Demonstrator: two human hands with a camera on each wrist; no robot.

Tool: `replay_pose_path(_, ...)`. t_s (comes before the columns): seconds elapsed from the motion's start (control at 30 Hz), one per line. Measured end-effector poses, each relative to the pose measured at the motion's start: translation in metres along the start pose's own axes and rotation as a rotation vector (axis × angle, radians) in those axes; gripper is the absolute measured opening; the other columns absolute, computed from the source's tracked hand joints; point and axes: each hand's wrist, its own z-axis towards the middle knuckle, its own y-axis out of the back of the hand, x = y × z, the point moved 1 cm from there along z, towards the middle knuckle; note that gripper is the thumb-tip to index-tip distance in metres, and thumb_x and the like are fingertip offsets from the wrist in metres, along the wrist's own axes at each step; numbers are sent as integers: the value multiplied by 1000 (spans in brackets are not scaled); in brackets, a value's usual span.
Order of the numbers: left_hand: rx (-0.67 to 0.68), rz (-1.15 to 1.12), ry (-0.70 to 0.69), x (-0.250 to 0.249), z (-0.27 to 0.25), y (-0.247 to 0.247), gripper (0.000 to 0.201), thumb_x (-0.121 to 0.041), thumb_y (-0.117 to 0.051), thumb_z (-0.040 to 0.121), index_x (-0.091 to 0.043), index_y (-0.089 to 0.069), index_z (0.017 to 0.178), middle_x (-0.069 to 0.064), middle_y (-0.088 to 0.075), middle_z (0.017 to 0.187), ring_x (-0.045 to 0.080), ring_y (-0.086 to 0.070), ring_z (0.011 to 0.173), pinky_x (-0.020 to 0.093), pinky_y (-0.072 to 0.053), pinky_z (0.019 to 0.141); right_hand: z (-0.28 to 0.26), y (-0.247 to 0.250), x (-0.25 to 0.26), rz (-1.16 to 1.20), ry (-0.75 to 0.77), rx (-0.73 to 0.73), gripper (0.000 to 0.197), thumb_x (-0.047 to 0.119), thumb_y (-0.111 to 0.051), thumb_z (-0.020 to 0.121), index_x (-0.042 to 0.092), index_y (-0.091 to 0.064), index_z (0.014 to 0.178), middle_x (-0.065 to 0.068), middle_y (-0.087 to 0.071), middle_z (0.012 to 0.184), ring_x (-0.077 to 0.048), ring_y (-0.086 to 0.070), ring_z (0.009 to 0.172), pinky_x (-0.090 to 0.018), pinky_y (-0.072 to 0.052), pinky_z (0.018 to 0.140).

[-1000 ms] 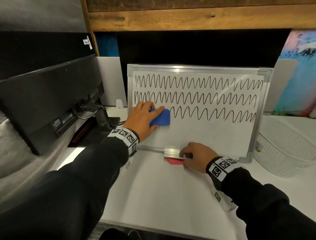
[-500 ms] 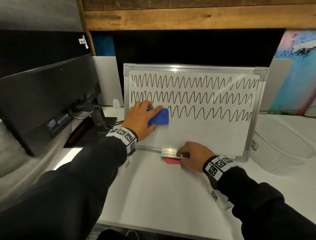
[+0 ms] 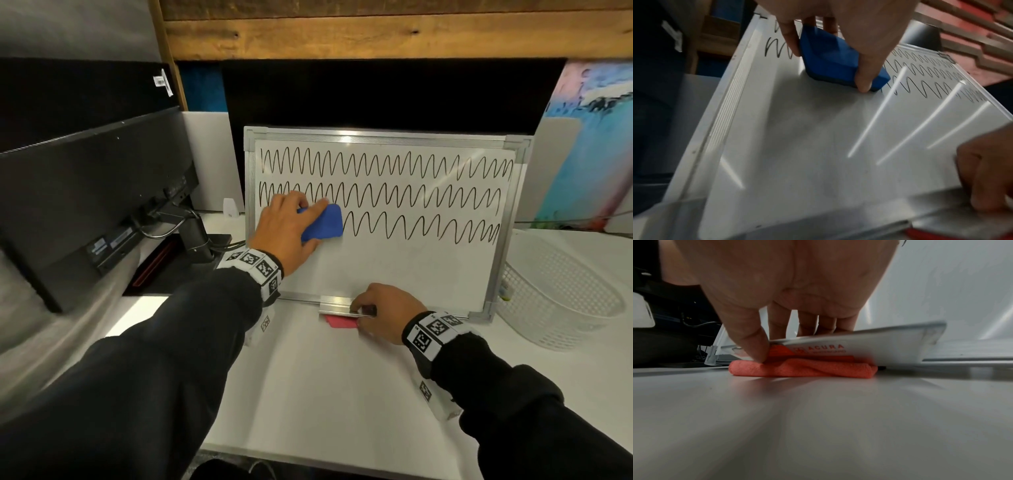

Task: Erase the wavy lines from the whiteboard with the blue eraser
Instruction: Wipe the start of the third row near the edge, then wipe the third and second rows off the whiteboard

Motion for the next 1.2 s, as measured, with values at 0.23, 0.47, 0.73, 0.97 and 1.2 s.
replay_pose_path(0.23,-21,-9,8,-7,1,-1,67,-35,-70,83,-25,-42,143,6,-47,119,26,-43,108,42,-44,89,-2,2,2,10,8,-1,29,32,-61,85,32,-67,114,4,-57,105,-19,-57,97,-34,-48,86)
replay_pose_path(0.47,-30,12,-6,-12,8,-1,69,-37,-71,82,-26,-42,143,6,-47,118,25,-44,107,42,-45,88,-1,1,1,11,4,5,28,32,-61,85,33,-66,113,5,-55,105,-17,-56,97,-29,-46,84)
replay_pose_path(0.73,-20,10,-20,-18,10,-2,68,-38,-68,83,-28,-40,144,4,-45,119,23,-41,107,40,-44,90,-1,0,0,11,13,1,28,32,-63,84,34,-66,112,6,-55,104,-16,-55,96,-29,-47,84)
replay_pose_path(0.97,56,31,-139,-26,8,-5,69,-37,-68,84,-27,-39,145,4,-45,123,24,-42,110,41,-43,90,-3,1,-4,97,24,-152,26,40,-61,85,31,-65,109,12,-54,95,-9,-54,85,-27,-46,77)
replay_pose_path(1.2,127,-209,-163,-53,-18,-8,51,-35,-72,79,-21,-51,124,-1,-55,123,20,-47,110,35,-39,93,-13,22,-8,230,160,-774,51,31,-72,74,18,-49,117,0,-45,133,-18,-43,120,-28,-40,96)
